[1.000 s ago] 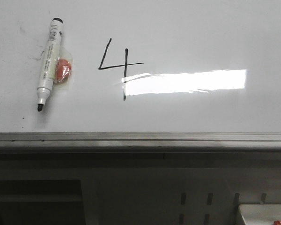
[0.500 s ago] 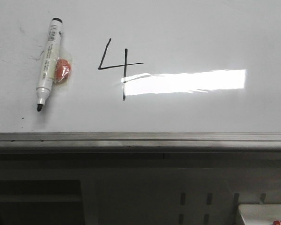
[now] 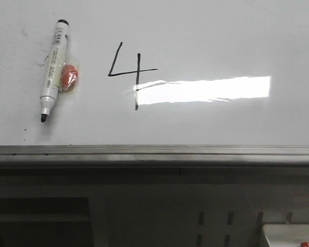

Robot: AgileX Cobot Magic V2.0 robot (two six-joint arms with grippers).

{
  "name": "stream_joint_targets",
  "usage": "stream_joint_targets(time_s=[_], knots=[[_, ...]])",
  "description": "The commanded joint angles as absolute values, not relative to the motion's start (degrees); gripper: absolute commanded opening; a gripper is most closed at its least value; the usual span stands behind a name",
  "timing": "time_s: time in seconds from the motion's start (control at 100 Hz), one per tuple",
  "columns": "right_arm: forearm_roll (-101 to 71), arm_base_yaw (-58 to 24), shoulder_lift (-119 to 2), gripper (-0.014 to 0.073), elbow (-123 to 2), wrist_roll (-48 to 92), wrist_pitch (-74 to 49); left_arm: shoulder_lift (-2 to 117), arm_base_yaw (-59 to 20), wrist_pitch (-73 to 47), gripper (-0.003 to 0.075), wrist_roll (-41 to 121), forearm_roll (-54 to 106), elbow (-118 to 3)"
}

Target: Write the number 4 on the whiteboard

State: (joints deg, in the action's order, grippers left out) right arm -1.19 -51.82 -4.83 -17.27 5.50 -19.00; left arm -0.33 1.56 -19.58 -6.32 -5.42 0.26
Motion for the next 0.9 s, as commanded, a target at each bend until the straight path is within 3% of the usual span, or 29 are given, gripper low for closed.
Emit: stream_joint_targets(time_s=[0.0,0.6,0.74,0.89], knots=[[-0.46,-51.56,-5.48,-0.0065,-18.69,5.76,-14.66,-1.77,1.67,-16.75,-0.002,-6.95,-5.39,2.16],[-0.39,-51.15,-5.48,-0.0065,-18.06,5.76,-14.33,-1.77,1.67,-16.75,-0.002,-6.95,-5.39,2.16],[0.73,-46.5,-5.48,-0.0065,-18.06,5.76,-12.74,-1.77,1.67,-16.75,-0.002,-6.95,-5.39,2.16],[0.73,-35.86,-5.48,-0.0065,-18.06,5.76,-12.65,-1.77,1.67,-16.75,-0.002,-6.95,-5.39,2.16]])
